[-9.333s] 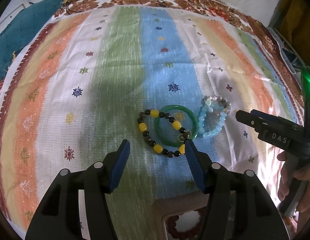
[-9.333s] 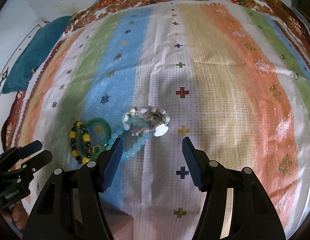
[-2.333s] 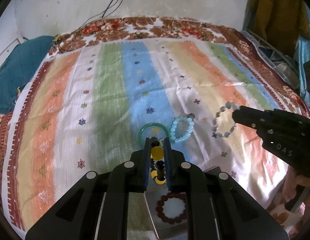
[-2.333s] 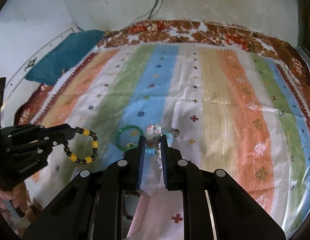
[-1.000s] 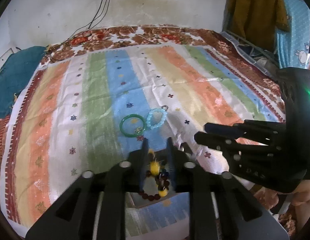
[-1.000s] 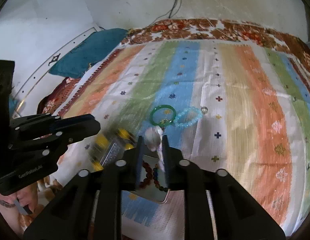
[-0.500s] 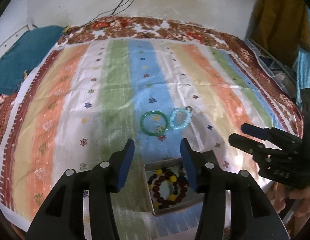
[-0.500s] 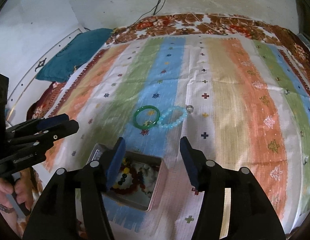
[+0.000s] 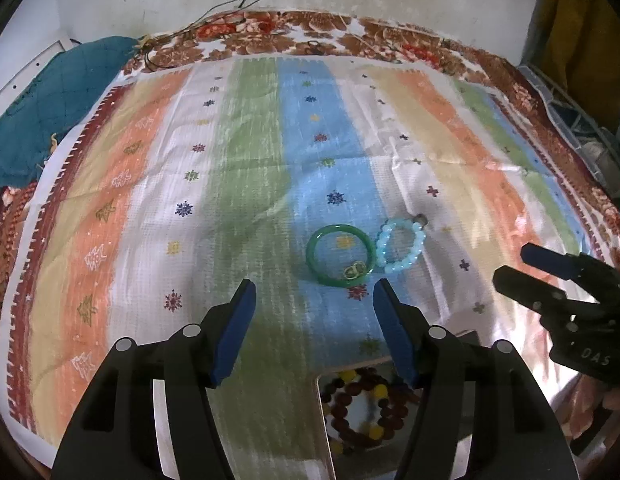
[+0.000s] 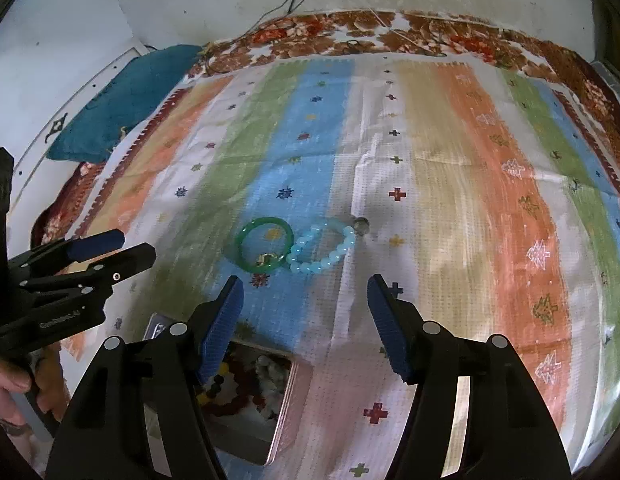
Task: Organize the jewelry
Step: 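Close the left tool on the green bangle while the right tool grasps the light blue bracelet, then carry the green bangle with the left tool into the tin while the right tool drops the blue bracelet in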
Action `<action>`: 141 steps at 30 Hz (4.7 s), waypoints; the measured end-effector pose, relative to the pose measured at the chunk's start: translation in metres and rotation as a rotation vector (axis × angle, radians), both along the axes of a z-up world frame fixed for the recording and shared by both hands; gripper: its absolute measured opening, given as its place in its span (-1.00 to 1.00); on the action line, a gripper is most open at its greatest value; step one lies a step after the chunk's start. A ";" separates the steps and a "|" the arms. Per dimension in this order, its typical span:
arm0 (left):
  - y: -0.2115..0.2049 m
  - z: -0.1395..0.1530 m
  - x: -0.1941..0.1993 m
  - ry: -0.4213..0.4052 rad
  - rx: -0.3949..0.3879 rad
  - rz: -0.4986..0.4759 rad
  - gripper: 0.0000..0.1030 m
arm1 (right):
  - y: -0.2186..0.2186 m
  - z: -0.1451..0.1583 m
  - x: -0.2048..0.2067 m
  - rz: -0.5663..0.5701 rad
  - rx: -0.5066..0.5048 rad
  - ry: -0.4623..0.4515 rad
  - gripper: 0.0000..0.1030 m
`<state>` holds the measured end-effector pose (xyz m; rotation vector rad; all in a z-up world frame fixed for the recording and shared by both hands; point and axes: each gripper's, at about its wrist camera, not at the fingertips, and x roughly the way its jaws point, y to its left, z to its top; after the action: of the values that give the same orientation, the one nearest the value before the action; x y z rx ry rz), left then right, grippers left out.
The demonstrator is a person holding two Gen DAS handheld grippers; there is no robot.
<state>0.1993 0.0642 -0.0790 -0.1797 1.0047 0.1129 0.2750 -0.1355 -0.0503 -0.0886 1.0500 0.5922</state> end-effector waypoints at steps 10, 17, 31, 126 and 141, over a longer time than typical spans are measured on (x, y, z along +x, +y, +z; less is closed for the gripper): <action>0.001 -0.007 0.023 0.020 -0.010 -0.001 0.27 | 0.011 -0.018 0.024 -0.014 -0.049 0.032 0.25; 0.005 -0.017 0.037 0.045 -0.007 -0.012 0.27 | 0.016 -0.034 0.037 -0.026 -0.064 0.070 0.25; 0.007 -0.050 0.062 0.131 -0.040 -0.045 0.29 | 0.026 -0.057 0.060 -0.037 -0.072 0.112 0.25; -0.006 0.026 0.000 -0.061 0.049 -0.070 -0.84 | 0.033 0.024 -0.007 0.085 -0.027 -0.139 -0.76; -0.014 0.039 -0.034 -0.106 0.015 -0.067 -0.84 | 0.017 0.048 -0.042 0.094 0.035 -0.200 -0.76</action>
<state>0.1651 0.0499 -0.0396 -0.1366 0.9027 0.0489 0.2335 -0.1182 -0.0025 -0.1644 0.8449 0.6723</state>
